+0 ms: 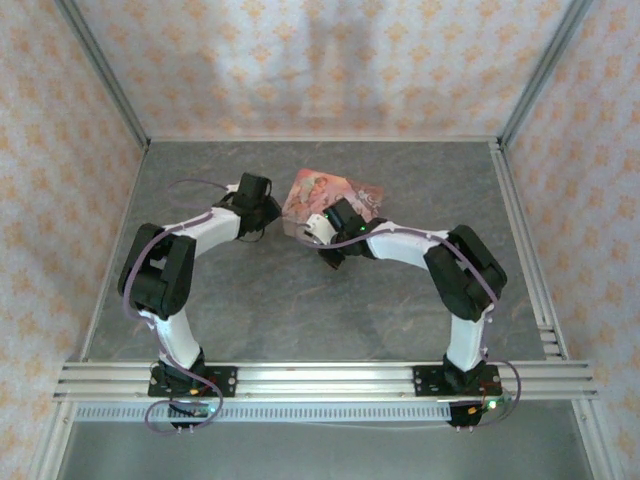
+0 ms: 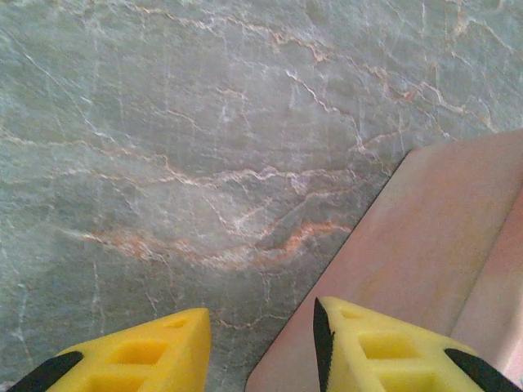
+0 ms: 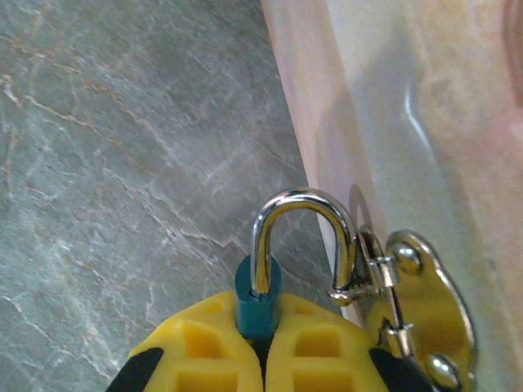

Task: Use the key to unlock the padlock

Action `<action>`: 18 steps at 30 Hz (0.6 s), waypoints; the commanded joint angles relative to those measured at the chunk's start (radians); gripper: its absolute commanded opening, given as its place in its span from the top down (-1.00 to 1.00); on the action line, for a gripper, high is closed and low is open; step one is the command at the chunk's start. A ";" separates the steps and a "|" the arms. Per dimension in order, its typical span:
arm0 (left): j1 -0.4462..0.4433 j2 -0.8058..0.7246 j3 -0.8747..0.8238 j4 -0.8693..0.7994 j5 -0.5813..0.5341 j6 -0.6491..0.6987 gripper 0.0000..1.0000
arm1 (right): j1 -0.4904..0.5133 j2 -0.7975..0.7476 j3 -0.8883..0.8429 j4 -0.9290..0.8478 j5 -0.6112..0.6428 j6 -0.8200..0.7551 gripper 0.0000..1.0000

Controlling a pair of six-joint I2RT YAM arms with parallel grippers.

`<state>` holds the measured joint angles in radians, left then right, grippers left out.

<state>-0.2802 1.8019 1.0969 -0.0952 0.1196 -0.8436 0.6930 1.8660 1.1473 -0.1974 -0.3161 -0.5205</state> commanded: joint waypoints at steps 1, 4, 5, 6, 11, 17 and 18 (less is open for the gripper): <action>-0.027 0.010 -0.016 -0.042 0.056 0.011 0.20 | -0.010 0.027 0.005 -0.085 0.039 0.053 1.00; -0.028 0.013 -0.017 -0.039 0.058 0.008 0.20 | 0.002 0.040 0.034 -0.067 0.021 0.061 0.75; -0.028 0.012 -0.015 -0.043 0.058 0.009 0.20 | 0.000 0.026 0.030 -0.042 -0.001 0.078 0.61; -0.028 0.010 -0.014 -0.048 0.057 0.012 0.20 | -0.001 0.009 0.025 -0.022 -0.016 0.091 0.51; -0.028 -0.005 -0.013 -0.057 0.051 0.020 0.20 | -0.017 -0.081 -0.023 0.037 -0.041 0.152 0.31; -0.028 -0.007 -0.017 -0.049 0.057 0.019 0.20 | -0.025 -0.196 -0.167 0.124 -0.067 0.240 0.27; -0.028 -0.004 -0.016 -0.048 0.059 0.018 0.20 | -0.029 -0.211 -0.193 0.153 -0.088 0.260 0.36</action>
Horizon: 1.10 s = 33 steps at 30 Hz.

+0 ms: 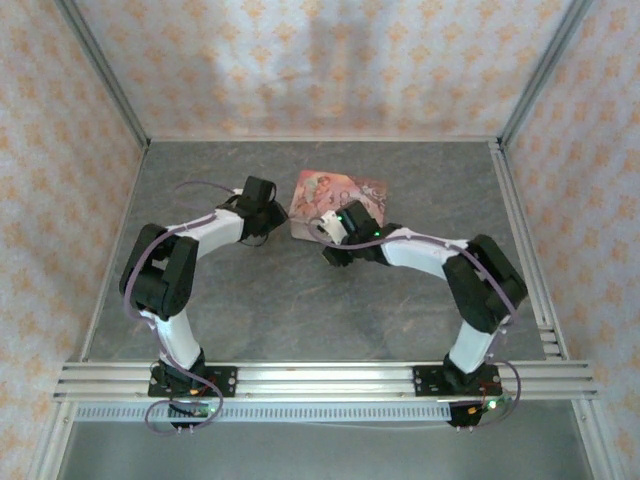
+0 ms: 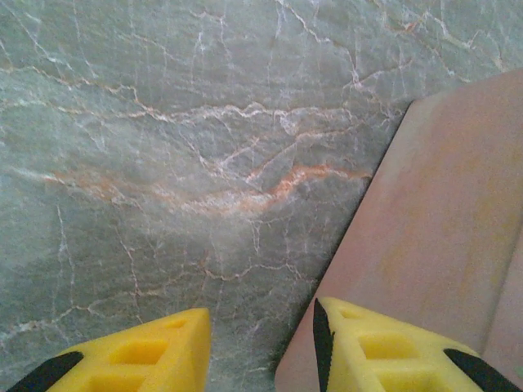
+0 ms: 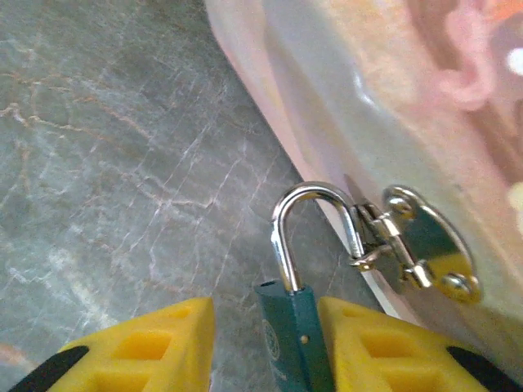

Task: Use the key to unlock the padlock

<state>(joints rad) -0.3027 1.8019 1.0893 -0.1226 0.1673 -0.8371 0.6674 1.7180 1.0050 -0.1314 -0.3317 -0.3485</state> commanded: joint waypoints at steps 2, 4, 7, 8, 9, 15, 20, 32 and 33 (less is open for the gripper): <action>-0.005 -0.001 -0.010 -0.016 0.012 0.012 0.20 | -0.003 -0.077 -0.055 0.077 -0.066 0.113 0.57; -0.006 0.002 -0.012 -0.014 0.015 0.009 0.20 | -0.003 -0.057 -0.019 0.015 -0.026 0.115 0.58; -0.006 0.002 -0.012 -0.012 0.018 0.007 0.20 | -0.004 0.015 0.090 -0.173 0.030 0.121 0.35; -0.006 -0.001 -0.014 -0.014 0.017 0.007 0.20 | -0.004 0.033 0.119 -0.224 0.038 0.125 0.28; -0.006 -0.005 -0.015 -0.015 0.016 0.009 0.20 | -0.005 0.045 0.132 -0.251 0.052 0.144 0.20; -0.006 -0.012 -0.019 -0.017 0.012 0.016 0.20 | -0.011 0.036 0.156 -0.328 -0.029 0.227 0.08; -0.006 -0.007 -0.016 -0.011 0.023 0.007 0.20 | -0.019 0.075 0.248 -0.424 -0.078 0.299 0.02; -0.006 -0.010 -0.022 -0.005 0.026 0.002 0.21 | -0.006 0.021 0.113 -0.271 0.078 0.240 0.04; -0.006 -0.010 -0.022 -0.005 0.026 0.002 0.21 | -0.006 0.023 0.098 -0.244 0.093 0.241 0.05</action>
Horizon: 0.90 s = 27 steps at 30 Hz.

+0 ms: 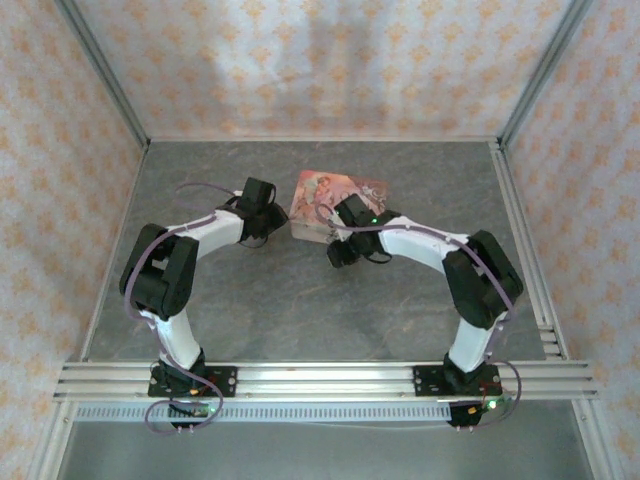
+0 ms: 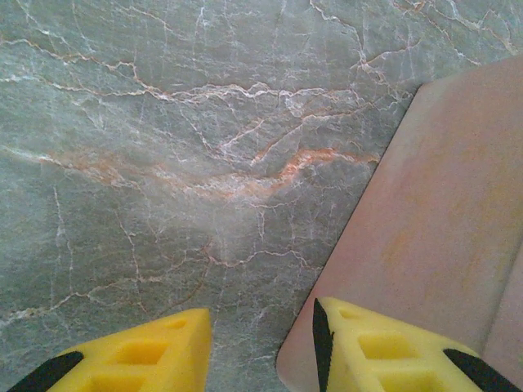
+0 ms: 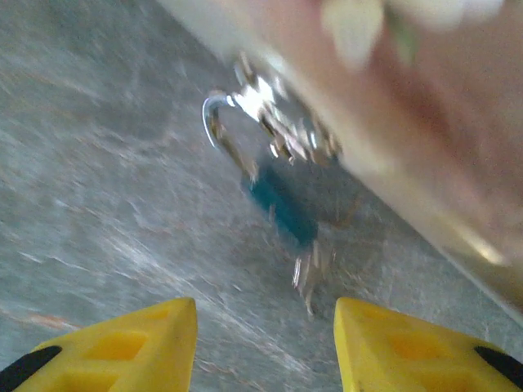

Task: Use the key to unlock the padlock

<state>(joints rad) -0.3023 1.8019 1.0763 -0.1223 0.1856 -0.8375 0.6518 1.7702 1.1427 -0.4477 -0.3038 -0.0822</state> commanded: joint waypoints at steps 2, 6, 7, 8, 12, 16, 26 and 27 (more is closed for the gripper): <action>-0.007 -0.010 -0.009 -0.005 0.006 0.003 0.21 | 0.011 -0.026 -0.068 0.131 0.078 -0.020 0.08; -0.006 -0.009 -0.015 -0.004 0.004 0.001 0.21 | 0.038 -0.025 -0.126 0.282 0.126 -0.023 0.07; -0.007 -0.009 -0.017 0.000 0.006 -0.001 0.21 | 0.039 -0.032 -0.154 0.340 0.143 -0.020 0.05; -0.007 -0.010 -0.018 0.002 0.006 -0.003 0.21 | 0.039 -0.037 -0.182 0.387 0.151 -0.019 0.03; -0.007 -0.015 -0.014 -0.003 0.005 0.003 0.21 | 0.033 -0.035 -0.259 0.519 0.219 -0.006 -0.02; -0.007 -0.018 -0.007 -0.011 0.005 0.009 0.21 | 0.009 -0.035 -0.288 0.523 0.234 0.025 -0.01; -0.007 0.009 0.016 -0.014 0.011 0.020 0.21 | -0.001 0.041 -0.261 0.637 0.180 -0.010 0.33; -0.008 0.013 0.016 -0.010 0.012 0.019 0.21 | 0.000 0.051 -0.258 0.657 0.183 -0.019 0.50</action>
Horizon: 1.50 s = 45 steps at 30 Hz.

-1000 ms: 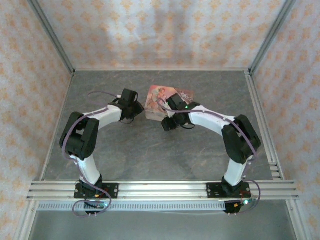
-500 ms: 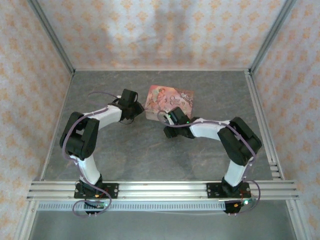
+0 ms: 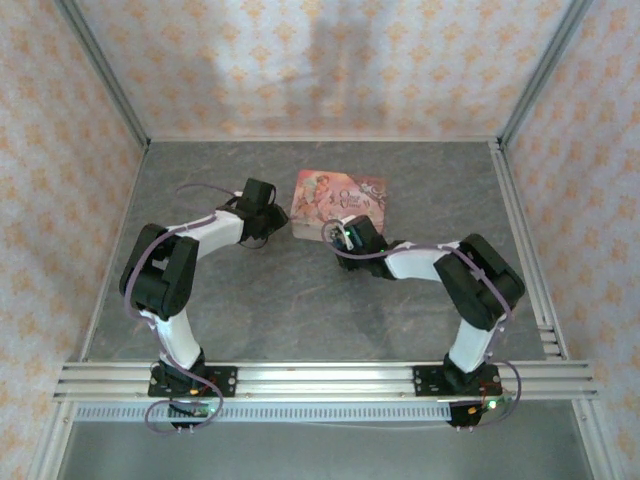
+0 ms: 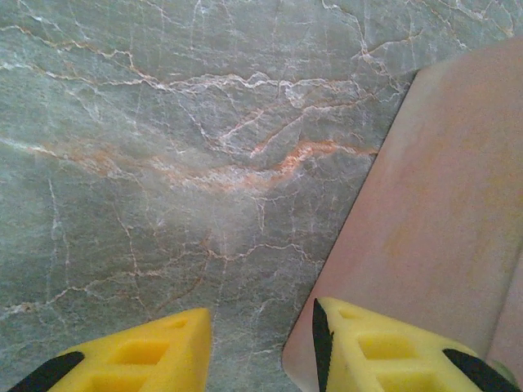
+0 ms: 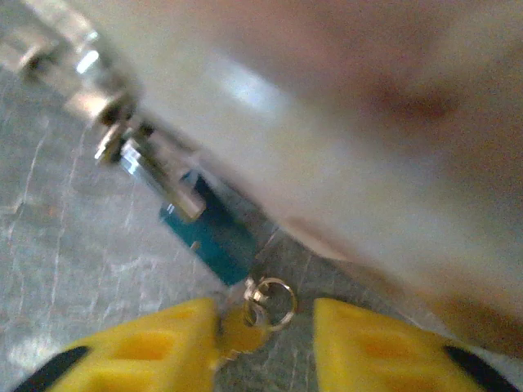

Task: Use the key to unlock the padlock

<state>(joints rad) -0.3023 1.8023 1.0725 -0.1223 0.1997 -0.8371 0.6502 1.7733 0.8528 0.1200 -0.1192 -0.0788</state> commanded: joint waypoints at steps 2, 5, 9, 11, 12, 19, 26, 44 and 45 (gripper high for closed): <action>-0.007 0.018 0.023 -0.007 0.001 0.017 0.21 | 0.001 0.063 0.035 0.126 0.003 -0.039 0.77; -0.008 0.027 0.031 -0.009 0.003 0.019 0.21 | 0.002 0.065 0.016 0.209 -0.021 -0.073 1.00; -0.007 0.035 0.041 -0.017 0.002 0.025 0.21 | 0.003 0.038 -0.013 0.290 -0.018 -0.146 1.00; -0.008 0.040 0.048 -0.020 0.002 0.026 0.21 | 0.007 0.031 0.002 0.272 -0.037 -0.199 1.00; -0.008 0.042 0.051 -0.020 0.003 0.025 0.21 | 0.009 0.030 0.012 0.253 -0.045 -0.224 1.00; -0.006 -0.005 0.016 -0.016 -0.033 0.029 0.21 | 0.011 0.016 0.021 0.205 -0.087 -0.212 1.00; -0.004 -0.091 -0.023 -0.041 -0.073 0.044 0.21 | 0.083 0.048 0.017 0.249 -0.182 -0.196 1.00; 0.057 -0.292 -0.142 -0.102 -0.149 0.088 0.08 | 0.213 -0.091 -0.091 0.278 -0.266 0.002 0.09; 0.058 -0.301 -0.144 -0.108 -0.159 0.093 0.05 | 0.213 -0.125 -0.096 0.254 -0.242 -0.005 0.03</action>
<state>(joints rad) -0.2527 1.5379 0.9440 -0.1829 0.0944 -0.7757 0.8631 1.7466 0.7719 0.3847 -0.3985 -0.1120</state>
